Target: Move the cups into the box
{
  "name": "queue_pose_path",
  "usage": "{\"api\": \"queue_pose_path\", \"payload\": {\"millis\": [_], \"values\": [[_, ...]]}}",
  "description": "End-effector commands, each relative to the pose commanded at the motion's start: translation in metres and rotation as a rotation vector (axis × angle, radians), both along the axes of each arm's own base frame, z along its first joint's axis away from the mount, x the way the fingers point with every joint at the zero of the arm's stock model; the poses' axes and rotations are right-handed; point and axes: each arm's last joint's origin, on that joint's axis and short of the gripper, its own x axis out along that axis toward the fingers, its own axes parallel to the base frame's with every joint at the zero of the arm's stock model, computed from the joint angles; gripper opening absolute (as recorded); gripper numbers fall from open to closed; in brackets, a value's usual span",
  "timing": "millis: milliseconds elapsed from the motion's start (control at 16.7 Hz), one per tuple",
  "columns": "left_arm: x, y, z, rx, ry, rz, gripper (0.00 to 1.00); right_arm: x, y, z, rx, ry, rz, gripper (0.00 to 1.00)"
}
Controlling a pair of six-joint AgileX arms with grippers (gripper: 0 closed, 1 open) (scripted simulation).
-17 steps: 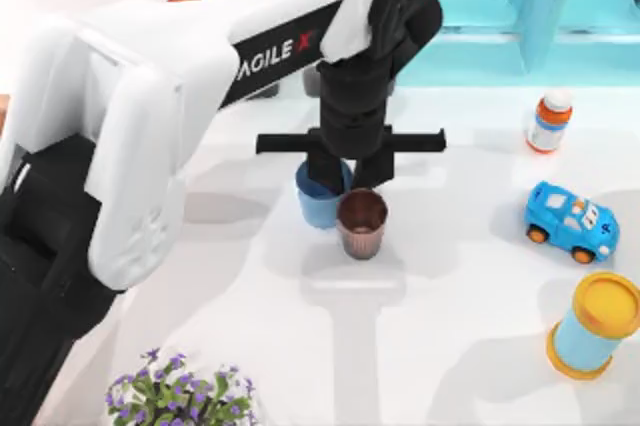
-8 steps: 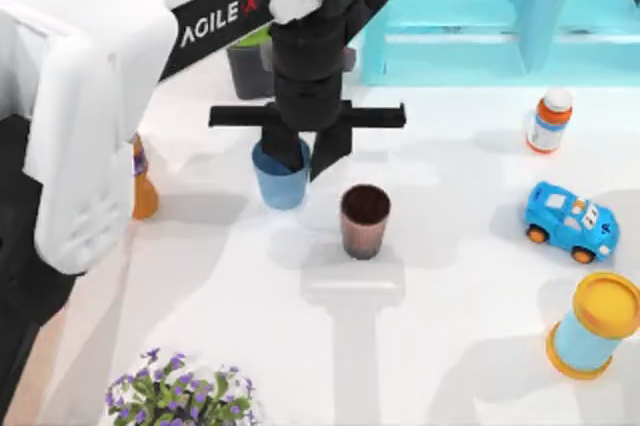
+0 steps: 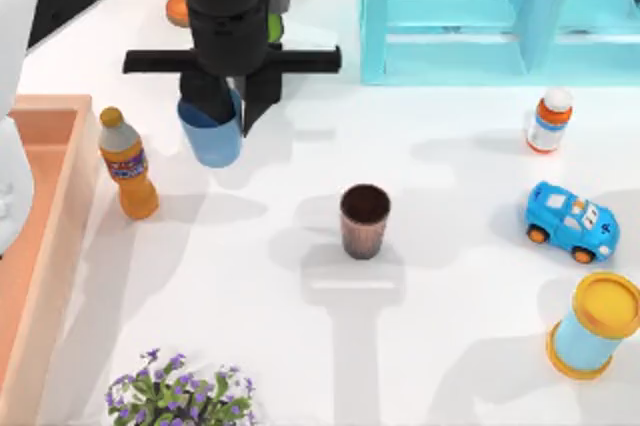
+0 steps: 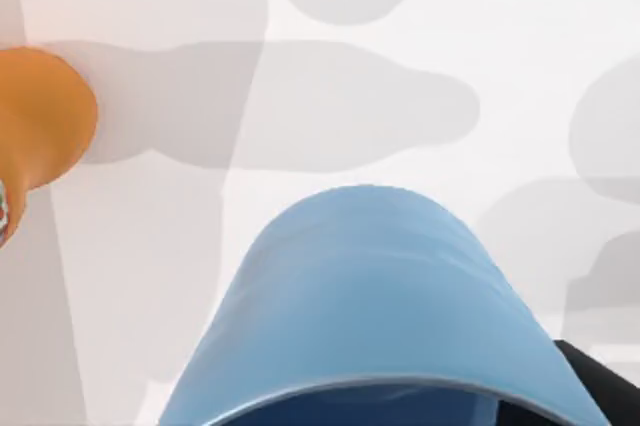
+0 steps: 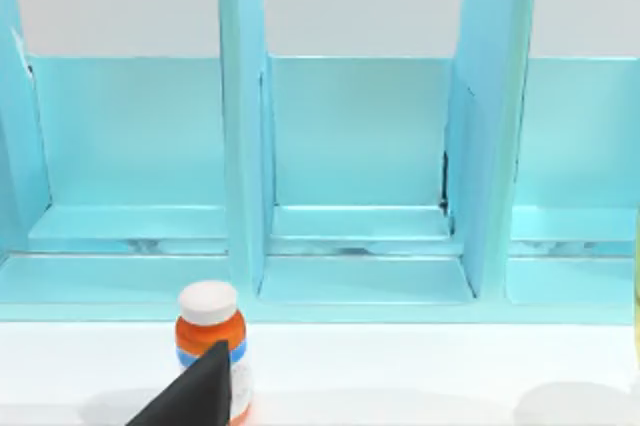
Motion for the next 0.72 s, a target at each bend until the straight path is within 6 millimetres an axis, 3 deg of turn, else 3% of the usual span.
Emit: {"api": "queue_pose_path", "payload": {"millis": [180, 360, 540, 720], "values": [[-0.003, 0.000, 0.002, 0.001, 0.001, -0.014, 0.00, 0.000, 0.000, 0.000, 0.000, 0.000, 0.000, 1.00], [-0.018, 0.021, 0.017, 0.003, 0.030, -0.061, 0.00, 0.000, 0.000, 0.000, 0.000, 0.000, 0.000, 1.00], [-0.040, 0.065, 0.042, -0.012, 0.035, -0.101, 0.00, 0.000, 0.000, 0.000, 0.000, 0.000, 0.000, 1.00], [-0.065, 0.124, 0.064, -0.028, -0.009, -0.102, 0.00, 0.000, 0.000, 0.000, 0.000, 0.000, 0.000, 1.00]]}}
